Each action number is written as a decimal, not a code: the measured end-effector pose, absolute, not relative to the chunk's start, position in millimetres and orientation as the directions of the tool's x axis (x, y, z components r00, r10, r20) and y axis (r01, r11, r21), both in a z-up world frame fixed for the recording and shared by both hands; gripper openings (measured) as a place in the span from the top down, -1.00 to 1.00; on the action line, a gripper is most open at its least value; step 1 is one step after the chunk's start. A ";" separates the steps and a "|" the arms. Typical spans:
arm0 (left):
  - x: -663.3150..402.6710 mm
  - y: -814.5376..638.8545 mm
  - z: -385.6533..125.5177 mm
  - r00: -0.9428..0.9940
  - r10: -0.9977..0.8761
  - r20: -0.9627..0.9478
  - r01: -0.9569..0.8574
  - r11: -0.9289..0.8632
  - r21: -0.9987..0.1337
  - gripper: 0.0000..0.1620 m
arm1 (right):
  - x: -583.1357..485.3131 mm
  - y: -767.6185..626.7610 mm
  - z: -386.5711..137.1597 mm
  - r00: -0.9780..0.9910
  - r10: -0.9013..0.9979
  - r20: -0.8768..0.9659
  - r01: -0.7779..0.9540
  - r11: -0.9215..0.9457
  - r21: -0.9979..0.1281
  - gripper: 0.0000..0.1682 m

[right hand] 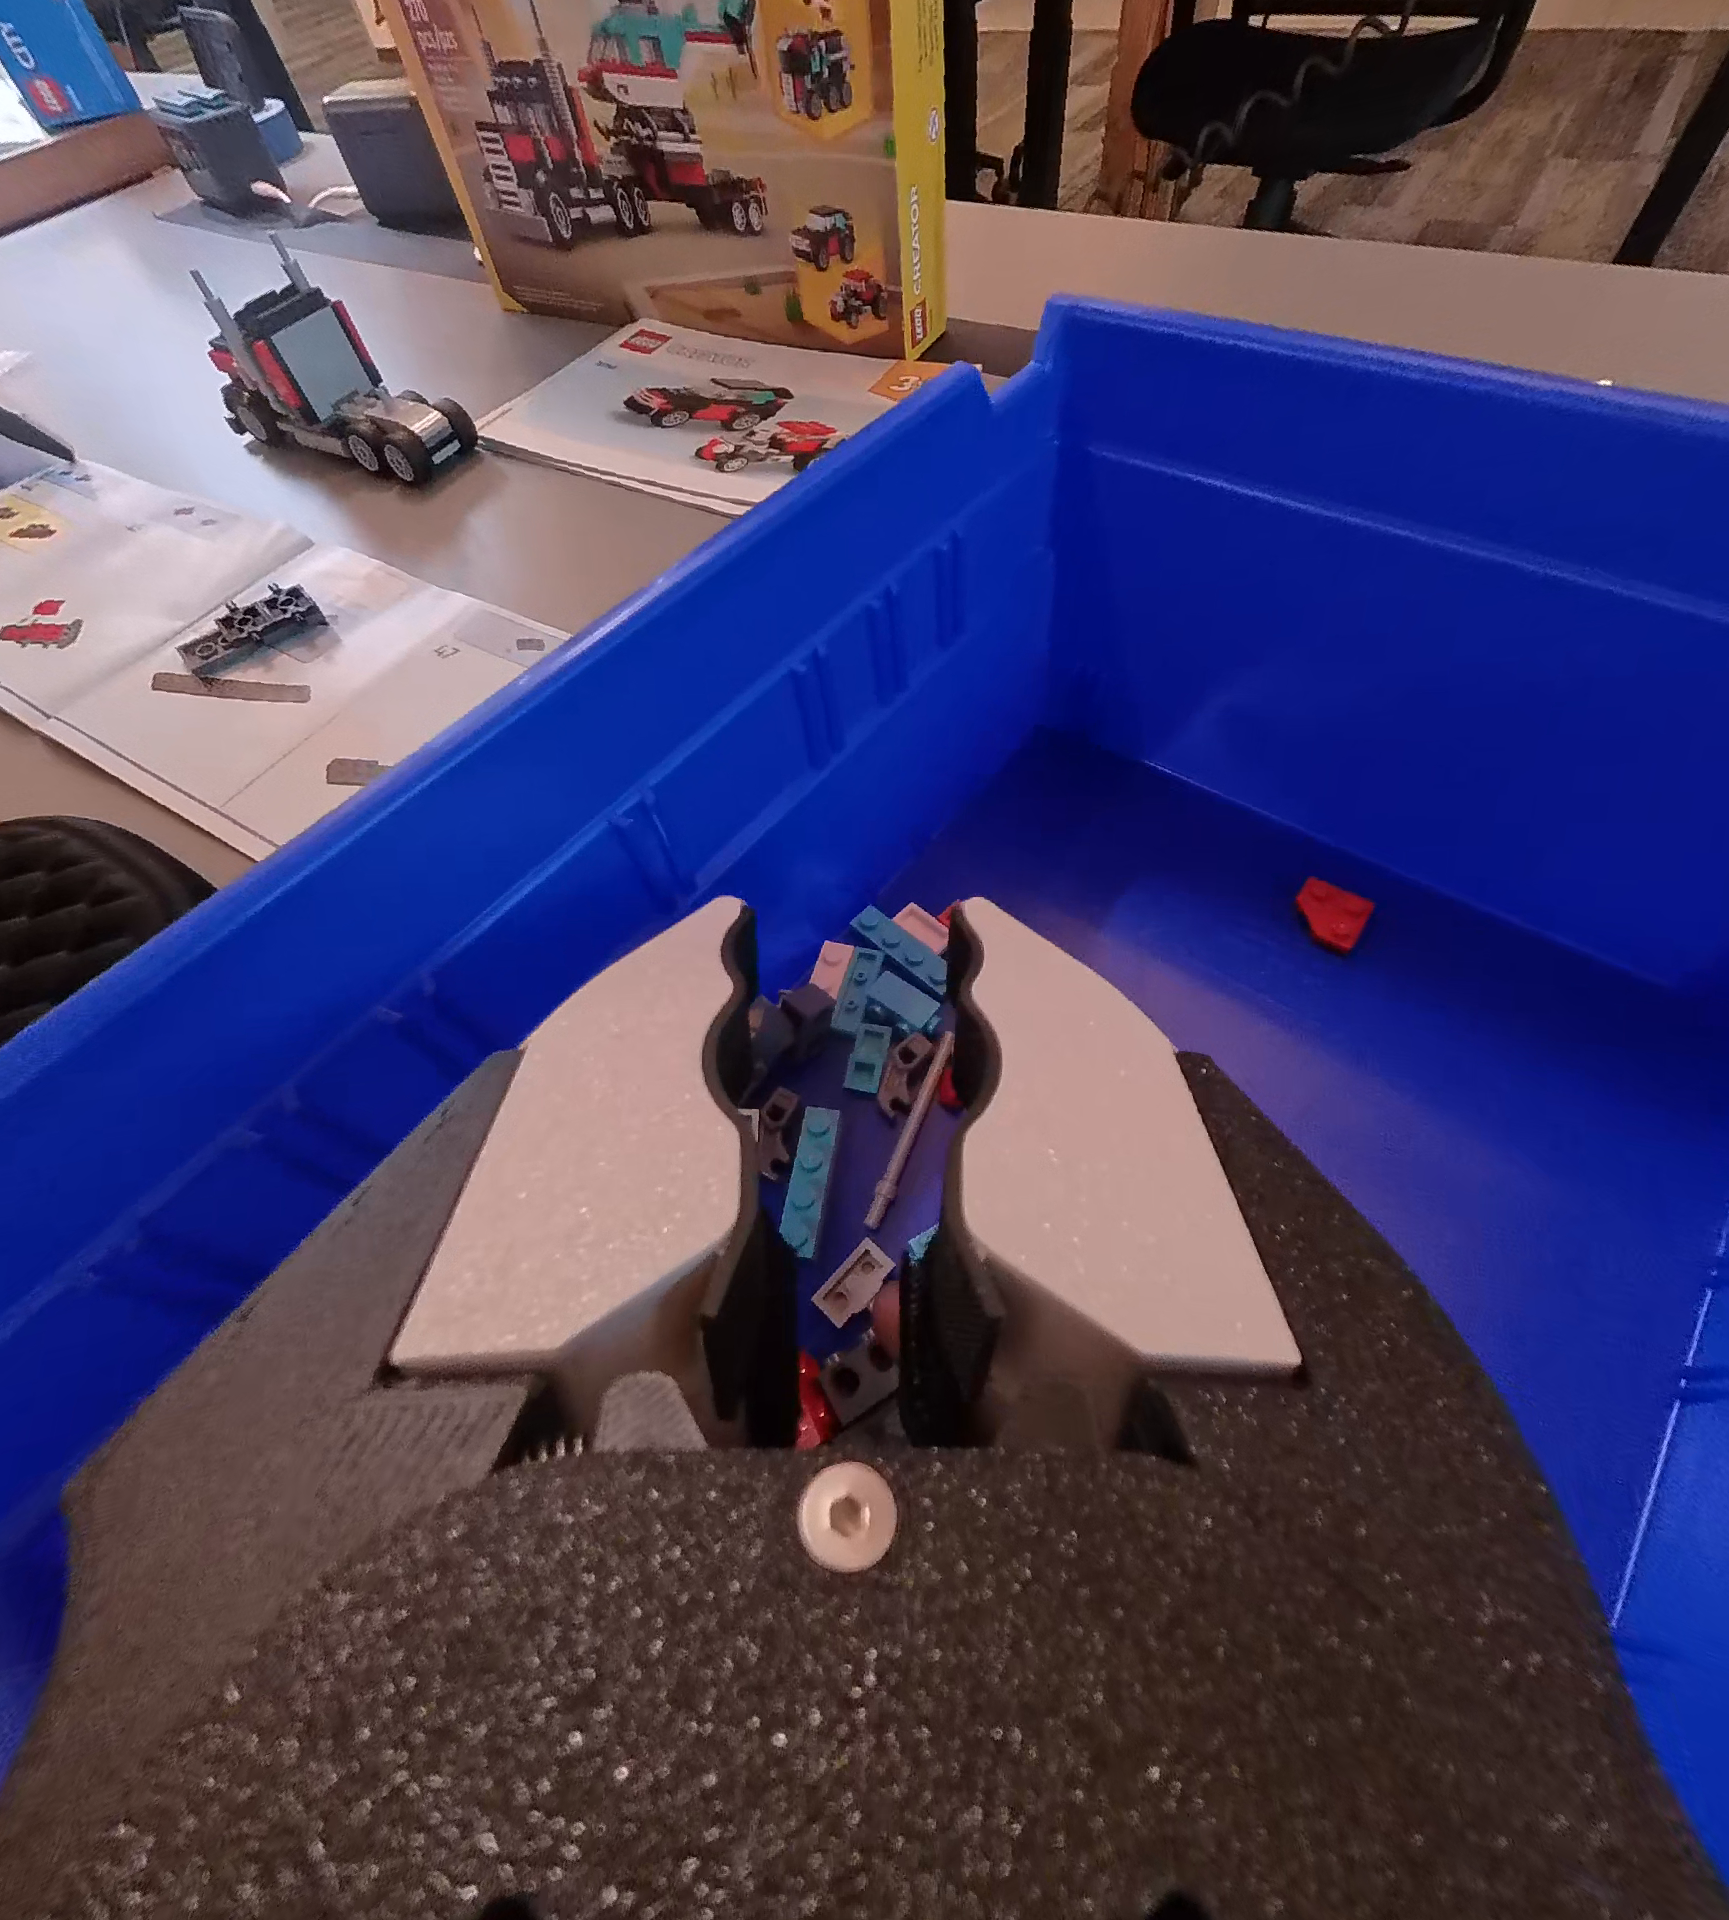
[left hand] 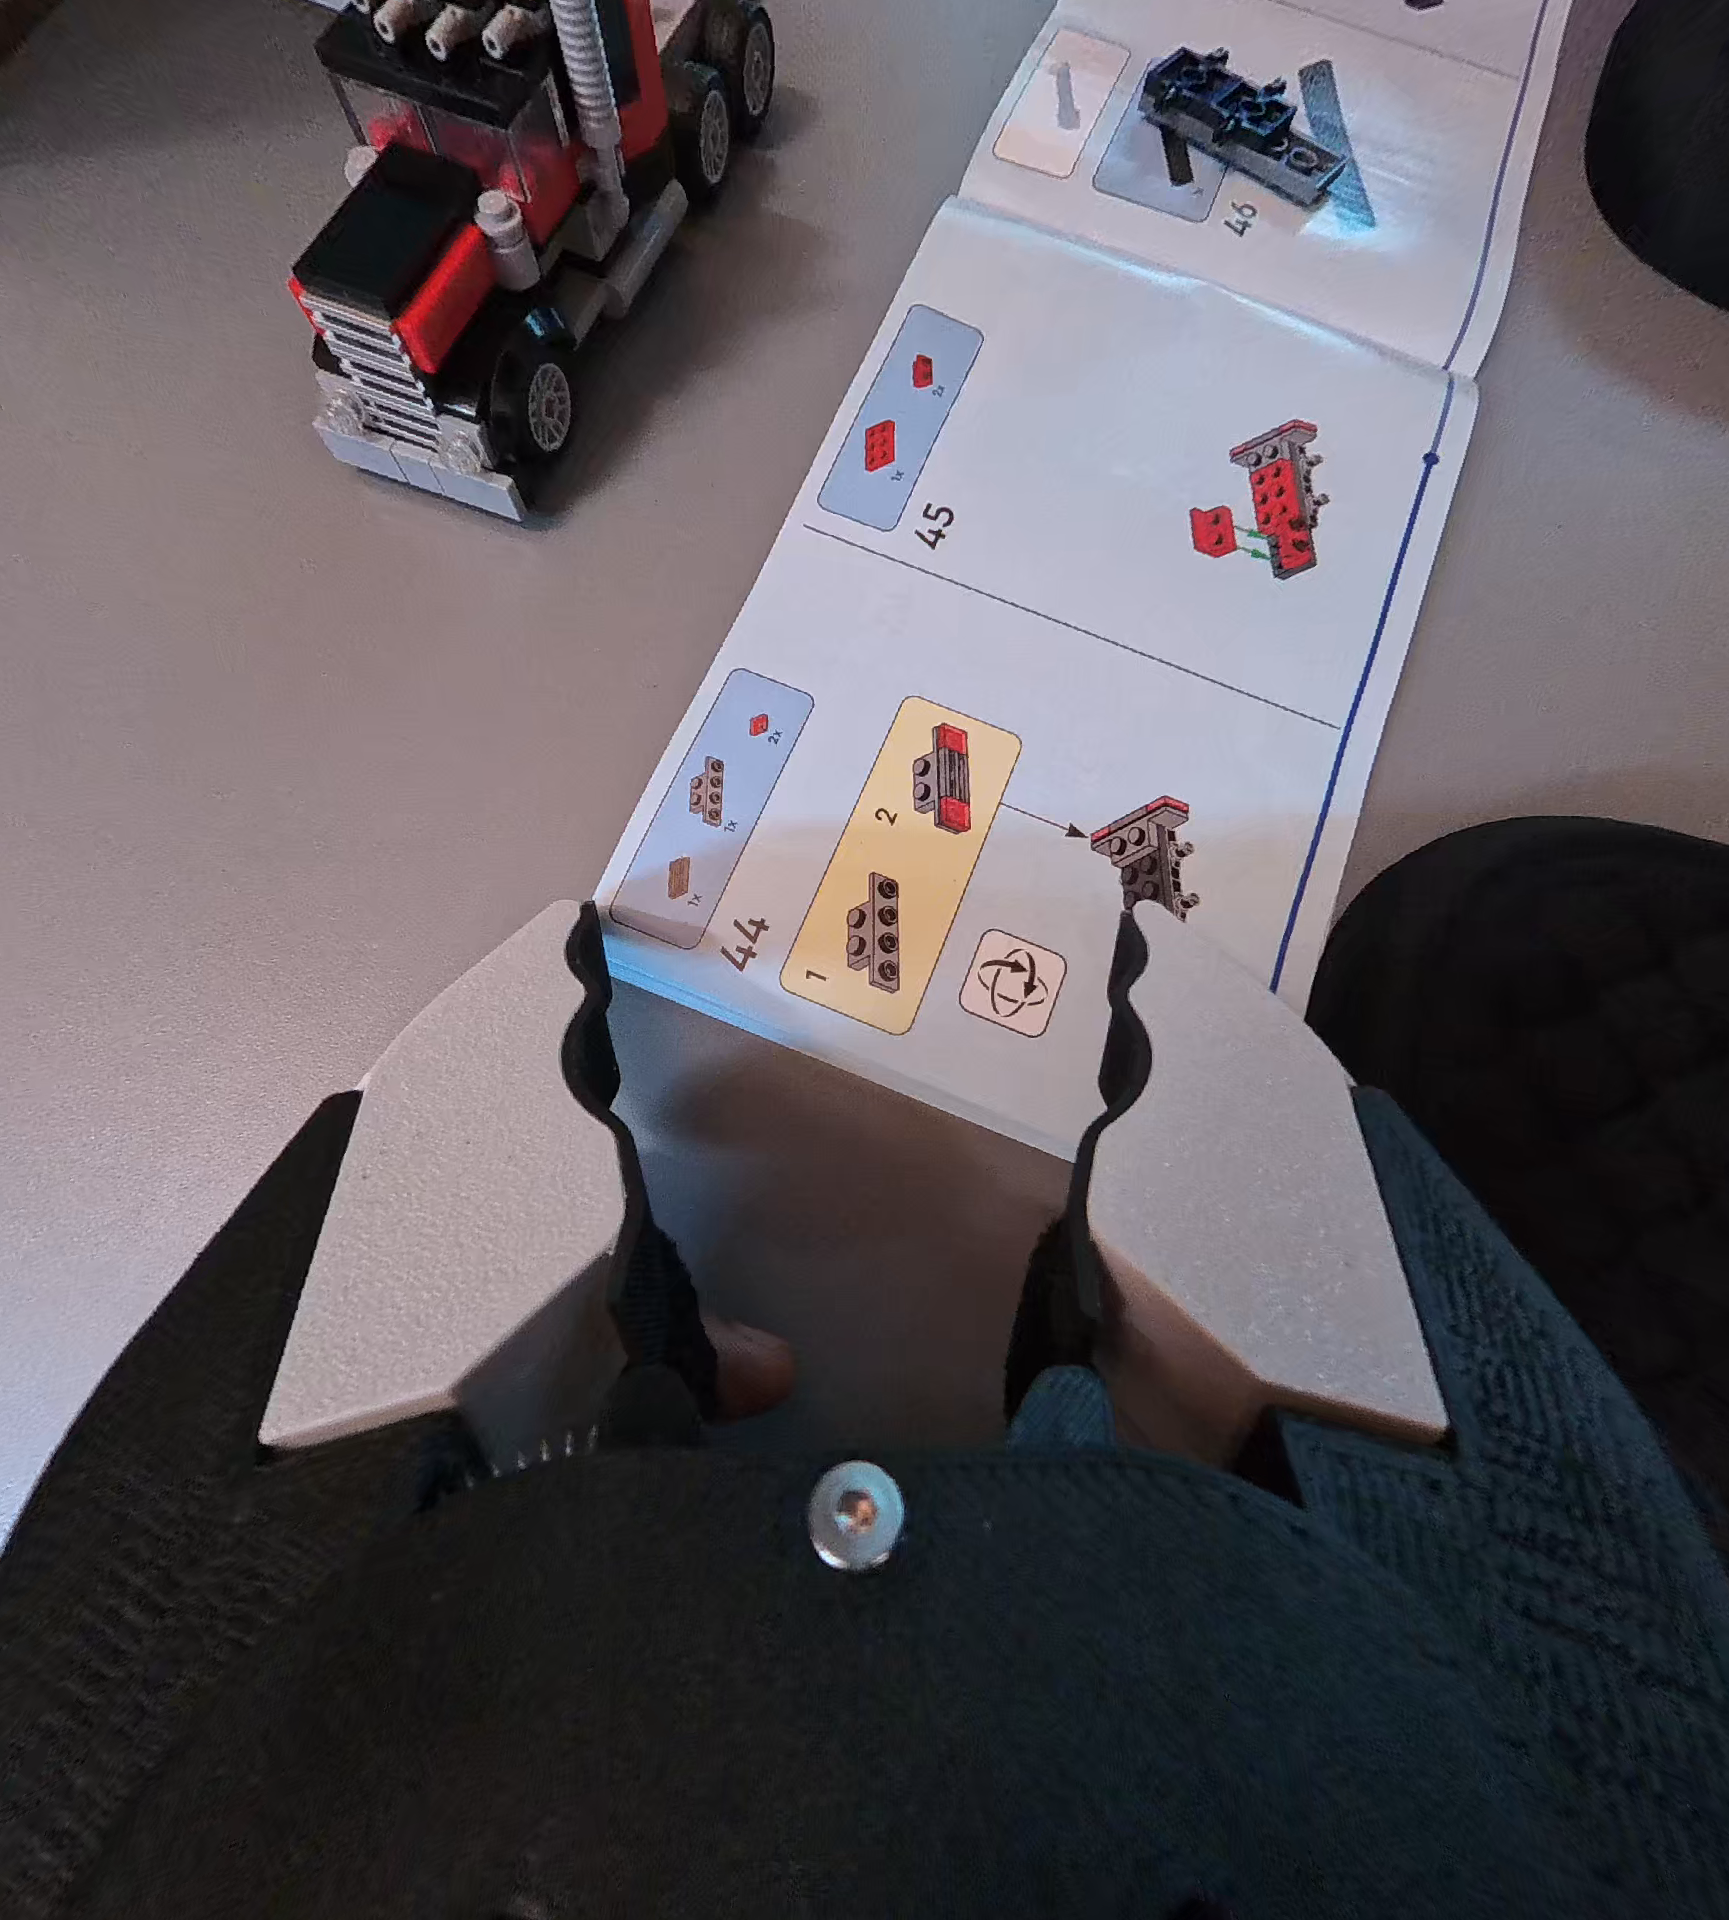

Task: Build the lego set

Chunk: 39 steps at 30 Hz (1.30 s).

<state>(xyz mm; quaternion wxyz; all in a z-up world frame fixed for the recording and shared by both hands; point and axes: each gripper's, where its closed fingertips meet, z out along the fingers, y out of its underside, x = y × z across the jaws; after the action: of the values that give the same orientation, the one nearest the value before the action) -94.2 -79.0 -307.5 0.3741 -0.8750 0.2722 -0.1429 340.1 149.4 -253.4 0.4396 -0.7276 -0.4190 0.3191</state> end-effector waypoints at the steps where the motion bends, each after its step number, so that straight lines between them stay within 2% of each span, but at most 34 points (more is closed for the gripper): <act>1: -94.2 -79.1 -307.4 0.811 -0.583 0.047 -0.369 -0.572 -0.733 -0.14 | 339.8 149.2 -253.8 0.443 0.891 -0.096 0.331 -0.263 -0.906 0.58; 21: -92.1 -79.3 -304.0 0.799 -0.599 0.053 -0.365 -0.553 -0.749 -0.12 | 338.5 148.1 -257.6 0.435 0.895 -0.105 0.347 -0.274 -0.897 0.57; 24: -99.8 -70.1 -298.3 0.841 -0.537 0.061 -0.299 -0.555 -0.776 -0.11 | 338.6 148.3 -257.3 0.436 0.894 -0.101 0.348 -0.270 -0.898 0.57; 26: -101.5 -69.8 -302.5 0.854 -0.507 0.121 -0.254 -0.608 -0.752 -0.11 | 338.7 148.5 -256.9 0.436 0.894 -0.100 0.345 -0.269 -0.899 0.57; 29: -100.7 -69.4 -302.9 0.856 -0.496 0.143 -0.234 -0.621 -0.748 0.02 | 338.5 148.2 -256.7 0.435 0.895 -0.097 0.346 -0.265 -0.900 0.57; 39: -94.6 -71.0 -288.9 0.824 -0.553 0.122 -0.241 -0.538 -0.808 0.22 | 338.1 148.3 -257.2 0.433 0.896 -0.093 0.348 -0.262 -0.900 0.57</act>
<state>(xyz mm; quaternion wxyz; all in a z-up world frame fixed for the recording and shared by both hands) -94.6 -71.0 -288.9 0.4214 -0.8571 0.2313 -0.1851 338.1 148.3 -257.2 0.4320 -0.7281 -0.4273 0.3173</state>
